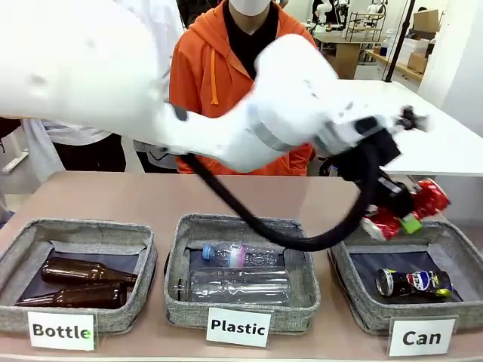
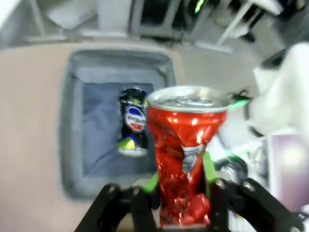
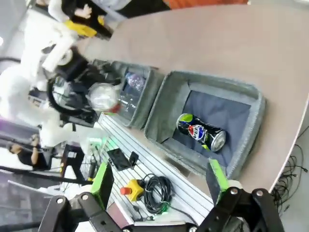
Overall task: Sort the can waste into the basket.
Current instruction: Pick up the can waste from the table and place it in the right Fabric basket.
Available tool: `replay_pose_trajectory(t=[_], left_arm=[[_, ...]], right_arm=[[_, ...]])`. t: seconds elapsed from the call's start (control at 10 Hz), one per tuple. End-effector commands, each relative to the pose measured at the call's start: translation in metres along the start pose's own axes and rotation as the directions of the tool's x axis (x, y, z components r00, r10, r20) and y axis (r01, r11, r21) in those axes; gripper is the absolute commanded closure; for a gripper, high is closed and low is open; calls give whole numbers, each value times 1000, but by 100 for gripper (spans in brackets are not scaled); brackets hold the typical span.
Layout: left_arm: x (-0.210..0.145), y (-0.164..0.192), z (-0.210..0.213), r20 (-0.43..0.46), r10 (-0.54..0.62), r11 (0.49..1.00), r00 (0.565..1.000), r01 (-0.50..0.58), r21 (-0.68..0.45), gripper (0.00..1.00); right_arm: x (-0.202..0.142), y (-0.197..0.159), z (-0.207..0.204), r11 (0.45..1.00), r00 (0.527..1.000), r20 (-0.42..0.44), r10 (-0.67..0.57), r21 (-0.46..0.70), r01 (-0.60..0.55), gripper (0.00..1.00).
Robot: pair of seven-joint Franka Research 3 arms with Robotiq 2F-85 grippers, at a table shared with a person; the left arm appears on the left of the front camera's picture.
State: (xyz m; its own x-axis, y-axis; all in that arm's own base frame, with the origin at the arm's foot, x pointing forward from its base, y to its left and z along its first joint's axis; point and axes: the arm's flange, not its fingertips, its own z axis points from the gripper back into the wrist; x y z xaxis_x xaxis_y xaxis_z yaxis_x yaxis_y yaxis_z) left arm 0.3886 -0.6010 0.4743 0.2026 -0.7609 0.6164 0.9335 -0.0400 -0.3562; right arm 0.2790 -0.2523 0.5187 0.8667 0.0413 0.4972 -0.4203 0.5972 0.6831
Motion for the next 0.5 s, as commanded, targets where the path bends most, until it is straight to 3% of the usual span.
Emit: replay_pose_trajectory(t=[0.0,0.1,0.3,0.4], left_arm=[[75,26,-27,-77,-3,992,997,13,129,70],[85,27,-41,-105,-23,983,994,41,177,70],[88,35,-53,-195,-32,991,980,56,119,70],[48,17,-51,-105,-36,986,994,52,159,70]], right_arm=[[1,6,-4,1000,999,-35,16,7,-16,0],[1,6,-4,1000,999,-35,16,7,-16,0],[1,6,-4,1000,999,-35,16,7,-16,0],[1,6,-4,1000,999,-35,16,7,-16,0]])
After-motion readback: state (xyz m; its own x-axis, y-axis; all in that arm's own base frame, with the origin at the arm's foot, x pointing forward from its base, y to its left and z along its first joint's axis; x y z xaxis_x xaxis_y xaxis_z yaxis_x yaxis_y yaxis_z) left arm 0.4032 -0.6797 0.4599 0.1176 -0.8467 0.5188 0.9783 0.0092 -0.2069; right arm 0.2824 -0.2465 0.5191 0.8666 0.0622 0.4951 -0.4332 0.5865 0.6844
